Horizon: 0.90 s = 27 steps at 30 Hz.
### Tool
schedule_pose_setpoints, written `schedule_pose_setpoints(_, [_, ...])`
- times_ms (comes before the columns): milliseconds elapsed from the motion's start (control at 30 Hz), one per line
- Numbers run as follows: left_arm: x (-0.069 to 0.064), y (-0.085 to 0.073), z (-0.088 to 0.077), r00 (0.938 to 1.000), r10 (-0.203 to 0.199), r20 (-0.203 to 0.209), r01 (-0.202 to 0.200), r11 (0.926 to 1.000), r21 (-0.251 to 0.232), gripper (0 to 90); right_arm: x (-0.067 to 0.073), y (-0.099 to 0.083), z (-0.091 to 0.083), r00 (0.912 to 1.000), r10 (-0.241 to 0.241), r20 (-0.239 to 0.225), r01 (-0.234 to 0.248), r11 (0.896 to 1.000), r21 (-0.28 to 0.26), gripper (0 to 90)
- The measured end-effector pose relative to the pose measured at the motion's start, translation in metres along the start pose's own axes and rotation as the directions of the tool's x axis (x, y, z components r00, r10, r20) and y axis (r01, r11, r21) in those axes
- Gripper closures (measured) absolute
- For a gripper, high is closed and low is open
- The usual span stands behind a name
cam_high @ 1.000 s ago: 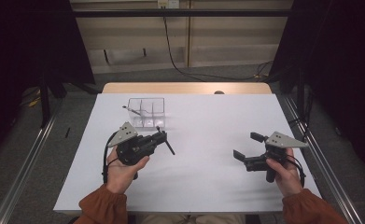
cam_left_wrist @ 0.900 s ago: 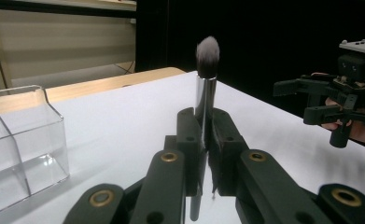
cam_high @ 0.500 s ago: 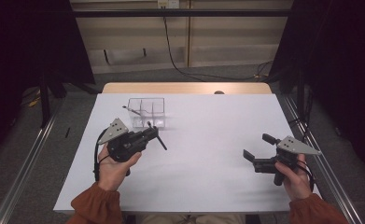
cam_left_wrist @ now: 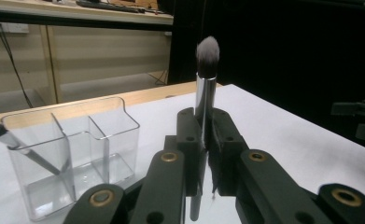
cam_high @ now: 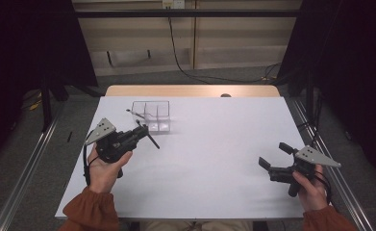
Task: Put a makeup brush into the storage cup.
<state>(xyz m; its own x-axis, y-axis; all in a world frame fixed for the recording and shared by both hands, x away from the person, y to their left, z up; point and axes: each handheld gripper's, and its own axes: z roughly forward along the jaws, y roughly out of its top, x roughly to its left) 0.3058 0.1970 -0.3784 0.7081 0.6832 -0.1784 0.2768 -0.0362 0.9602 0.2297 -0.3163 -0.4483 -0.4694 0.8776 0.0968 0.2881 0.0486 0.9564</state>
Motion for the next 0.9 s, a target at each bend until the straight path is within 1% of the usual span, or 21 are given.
schedule_pose_setpoints(67, [0.002, 0.0, -0.001, 1.0, -0.004, -0.004, 0.004, 1.0, -0.009, 84.1, 0.0, -0.001, -0.001, 0.9999, -0.01, 0.007, 0.01, 1.0, -0.01, 0.5])
schedule_pose_setpoints(133, [0.004, 0.002, -0.003, 0.9999, -0.003, -0.013, 0.003, 1.0, -0.005, 84.1, 0.001, -0.001, -0.002, 1.0, -0.009, 0.004, 0.009, 1.0, -0.021, 0.4])
schedule_pose_setpoints(233, [0.007, 0.005, -0.004, 0.9998, -0.008, -0.018, 0.008, 0.9998, -0.02, 84.1, 0.002, -0.002, -0.003, 0.9999, -0.013, -0.003, 0.013, 0.999, -0.032, 0.1])
schedule_pose_setpoints(267, [0.008, 0.006, -0.005, 0.9998, -0.004, -0.021, 0.004, 0.9999, -0.015, 84.2, 0.003, -0.002, -0.003, 0.9999, -0.012, -0.001, 0.012, 0.999, -0.031, 0.1])
schedule_pose_setpoints(333, [0.01, 0.008, -0.006, 0.9996, -0.001, -0.029, 0.001, 0.9999, -0.016, 84.1, 0.004, -0.002, -0.002, 0.9997, -0.023, -0.001, 0.023, 0.999, -0.034, 0.1])
schedule_pose_setpoints(433, [0.014, 0.01, -0.006, 0.9993, -0.004, -0.038, 0.004, 0.9998, -0.022, 84.1, 0.004, -0.002, -0.001, 0.9999, -0.01, -0.009, 0.01, 0.999, -0.034, 0.1])
schedule_pose_setpoints(500, [0.017, 0.011, -0.006, 0.9989, -0.009, -0.046, 0.008, 0.9996, -0.025, 84.1, 0.004, -0.002, 0.0, 0.9999, -0.01, -0.005, 0.01, 0.999, -0.033, 0.1])
schedule_pose_setpoints(600, [0.02, 0.012, -0.004, 0.9984, 0.004, -0.056, -0.004, 0.9999, -0.014, 84.1, 0.005, -0.002, 0.001, 0.9998, -0.015, -0.009, 0.015, 1.0, -0.024, 0.1])
schedule_pose_setpoints(667, [0.021, 0.014, -0.004, 0.9981, -0.002, -0.061, 0.001, 0.9999, -0.017, 84.1, 0.005, -0.002, 0.001, 0.9999, -0.015, -0.003, 0.015, 0.999, -0.029, 0.1])
schedule_pose_setpoints(733, [0.023, 0.016, -0.003, 0.9979, 0.002, -0.065, -0.003, 0.9998, -0.021, 84.1, 0.006, -0.002, 0.001, 0.9998, -0.019, 0.005, 0.019, 0.999, -0.031, 0.1])
schedule_pose_setpoints(833, [0.027, 0.021, -0.002, 0.9969, -0.002, -0.079, 0.0, 0.9996, -0.028, 84.2, 0.008, -0.003, 0.001, 0.9997, -0.017, 0.017, 0.017, 0.999, -0.037, 0.1])
schedule_pose_setpoints(900, [0.03, 0.023, -0.001, 0.9961, -0.001, -0.089, -0.001, 0.9997, -0.024, 84.2, 0.008, -0.003, 0.002, 0.9996, -0.019, 0.021, 0.02, 0.999, -0.041, 0.1])
